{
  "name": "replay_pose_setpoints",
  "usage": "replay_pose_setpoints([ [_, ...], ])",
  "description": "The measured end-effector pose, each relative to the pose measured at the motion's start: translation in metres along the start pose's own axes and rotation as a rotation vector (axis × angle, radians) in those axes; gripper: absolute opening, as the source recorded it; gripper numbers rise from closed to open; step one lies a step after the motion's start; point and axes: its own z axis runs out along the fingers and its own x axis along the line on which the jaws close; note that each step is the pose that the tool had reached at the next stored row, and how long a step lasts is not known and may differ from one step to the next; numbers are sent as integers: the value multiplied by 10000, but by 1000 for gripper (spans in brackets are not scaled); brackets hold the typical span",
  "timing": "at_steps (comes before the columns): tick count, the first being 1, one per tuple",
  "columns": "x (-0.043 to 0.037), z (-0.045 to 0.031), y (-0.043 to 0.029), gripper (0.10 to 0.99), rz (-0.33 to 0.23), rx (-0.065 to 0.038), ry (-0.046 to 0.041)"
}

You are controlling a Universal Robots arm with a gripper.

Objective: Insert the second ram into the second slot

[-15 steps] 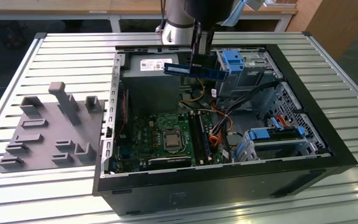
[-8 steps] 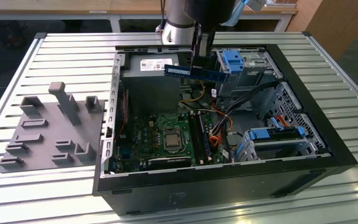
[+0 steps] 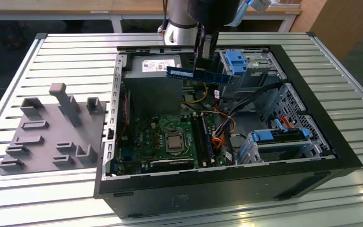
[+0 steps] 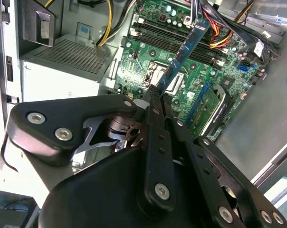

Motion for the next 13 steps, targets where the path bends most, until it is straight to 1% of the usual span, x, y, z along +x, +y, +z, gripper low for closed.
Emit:
replay_pose_setpoints([
  [13,1,0,0,137,294,5,-12],
])
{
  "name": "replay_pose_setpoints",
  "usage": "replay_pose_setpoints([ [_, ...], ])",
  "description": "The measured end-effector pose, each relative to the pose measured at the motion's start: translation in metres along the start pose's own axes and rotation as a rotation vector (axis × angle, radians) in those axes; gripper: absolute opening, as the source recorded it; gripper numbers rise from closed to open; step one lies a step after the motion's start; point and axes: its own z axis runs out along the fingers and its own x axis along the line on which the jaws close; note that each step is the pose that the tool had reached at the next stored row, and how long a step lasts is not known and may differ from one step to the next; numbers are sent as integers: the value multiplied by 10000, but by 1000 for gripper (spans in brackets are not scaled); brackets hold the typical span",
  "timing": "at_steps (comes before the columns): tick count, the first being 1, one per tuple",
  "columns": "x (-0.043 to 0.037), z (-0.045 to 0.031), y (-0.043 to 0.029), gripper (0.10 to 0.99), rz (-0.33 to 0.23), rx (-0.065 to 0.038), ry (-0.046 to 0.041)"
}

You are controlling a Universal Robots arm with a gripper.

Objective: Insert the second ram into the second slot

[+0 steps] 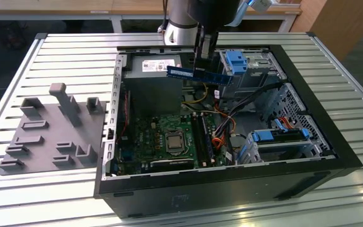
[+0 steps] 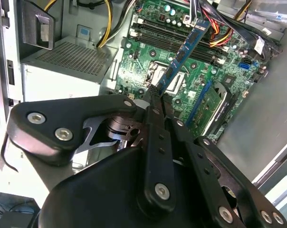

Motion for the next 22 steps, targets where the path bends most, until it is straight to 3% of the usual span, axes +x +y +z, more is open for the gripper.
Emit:
replay_pose_setpoints([
  [12,0,0,0,137,362,6,-14],
  [22,0,6,0,137,1720,28,-64],
])
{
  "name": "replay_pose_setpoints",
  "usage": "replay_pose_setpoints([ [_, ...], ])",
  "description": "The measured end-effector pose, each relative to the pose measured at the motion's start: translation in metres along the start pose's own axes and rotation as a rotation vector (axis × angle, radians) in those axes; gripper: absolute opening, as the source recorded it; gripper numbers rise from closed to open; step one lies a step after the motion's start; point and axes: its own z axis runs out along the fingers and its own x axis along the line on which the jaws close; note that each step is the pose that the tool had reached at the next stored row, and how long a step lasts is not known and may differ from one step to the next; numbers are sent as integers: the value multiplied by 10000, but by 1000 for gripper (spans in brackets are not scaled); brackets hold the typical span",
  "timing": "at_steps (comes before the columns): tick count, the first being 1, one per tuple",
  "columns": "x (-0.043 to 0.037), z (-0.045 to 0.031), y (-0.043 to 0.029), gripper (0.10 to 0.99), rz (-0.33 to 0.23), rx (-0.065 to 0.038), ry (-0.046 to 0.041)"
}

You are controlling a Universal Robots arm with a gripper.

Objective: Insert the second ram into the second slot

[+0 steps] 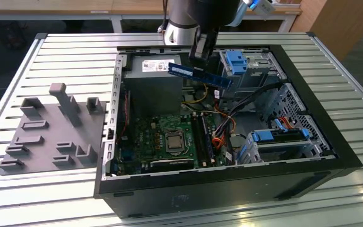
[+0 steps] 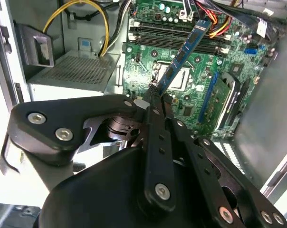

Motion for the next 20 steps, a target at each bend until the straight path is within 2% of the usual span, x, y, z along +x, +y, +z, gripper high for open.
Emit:
replay_pose_setpoints([
  [20,0,2,0,137,1693,28,-64],
])
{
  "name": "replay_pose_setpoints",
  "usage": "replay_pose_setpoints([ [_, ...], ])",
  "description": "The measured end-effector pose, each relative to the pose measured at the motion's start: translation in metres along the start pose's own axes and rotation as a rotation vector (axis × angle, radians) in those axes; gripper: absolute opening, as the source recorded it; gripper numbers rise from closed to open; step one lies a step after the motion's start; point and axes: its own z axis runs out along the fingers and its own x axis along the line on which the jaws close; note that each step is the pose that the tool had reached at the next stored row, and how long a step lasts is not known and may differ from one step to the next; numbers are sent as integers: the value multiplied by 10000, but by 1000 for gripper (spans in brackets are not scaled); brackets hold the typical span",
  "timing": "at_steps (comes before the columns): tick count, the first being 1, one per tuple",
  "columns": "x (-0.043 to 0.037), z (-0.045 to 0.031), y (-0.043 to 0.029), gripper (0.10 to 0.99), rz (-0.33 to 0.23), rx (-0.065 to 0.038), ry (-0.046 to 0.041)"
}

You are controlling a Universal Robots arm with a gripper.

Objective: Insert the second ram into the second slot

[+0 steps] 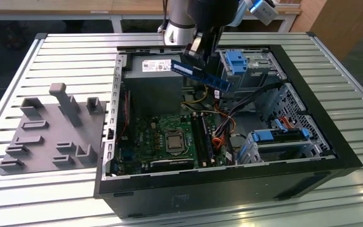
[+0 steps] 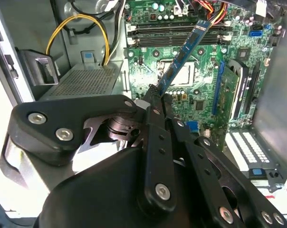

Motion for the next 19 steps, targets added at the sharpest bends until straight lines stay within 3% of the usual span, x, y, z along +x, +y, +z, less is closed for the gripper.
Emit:
replay_pose_setpoints([
  [14,0,2,0,137,1063,18,-40],
  [19,0,4,0,137,1827,31,-68],
])
